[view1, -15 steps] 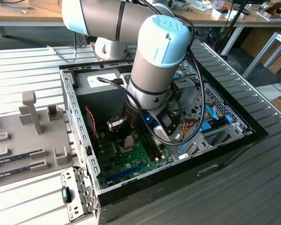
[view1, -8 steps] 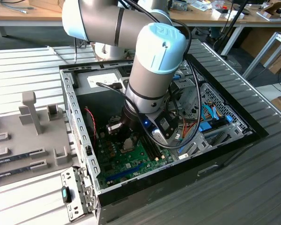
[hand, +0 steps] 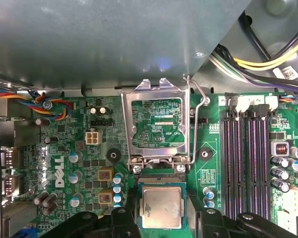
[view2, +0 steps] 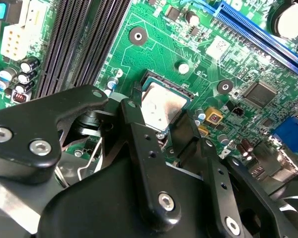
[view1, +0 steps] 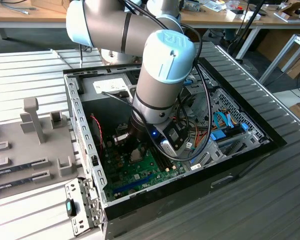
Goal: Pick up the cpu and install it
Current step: 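Place the cpu into insertion slot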
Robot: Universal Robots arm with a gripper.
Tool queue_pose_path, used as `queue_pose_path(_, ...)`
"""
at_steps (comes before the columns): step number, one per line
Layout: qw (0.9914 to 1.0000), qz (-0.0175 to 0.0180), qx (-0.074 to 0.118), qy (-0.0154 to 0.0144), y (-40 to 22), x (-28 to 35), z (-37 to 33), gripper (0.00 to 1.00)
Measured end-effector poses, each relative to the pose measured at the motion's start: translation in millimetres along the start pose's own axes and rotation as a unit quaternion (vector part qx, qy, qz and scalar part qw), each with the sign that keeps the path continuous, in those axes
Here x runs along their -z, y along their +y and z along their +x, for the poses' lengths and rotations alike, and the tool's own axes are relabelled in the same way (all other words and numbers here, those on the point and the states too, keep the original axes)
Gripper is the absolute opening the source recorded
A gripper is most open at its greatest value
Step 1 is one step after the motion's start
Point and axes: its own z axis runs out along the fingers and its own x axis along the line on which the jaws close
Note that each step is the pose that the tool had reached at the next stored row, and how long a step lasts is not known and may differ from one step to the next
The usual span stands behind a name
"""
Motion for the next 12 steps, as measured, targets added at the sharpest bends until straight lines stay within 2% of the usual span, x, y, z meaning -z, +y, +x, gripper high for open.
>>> queue_pose_path(1,1.0,-0.0015,0.0,0.0,0.0,0.0,-0.1,0.47)
queue_pose_path(12,1.0,-0.0016,0.0,0.0,0.0,-2.9,1.4,0.47)
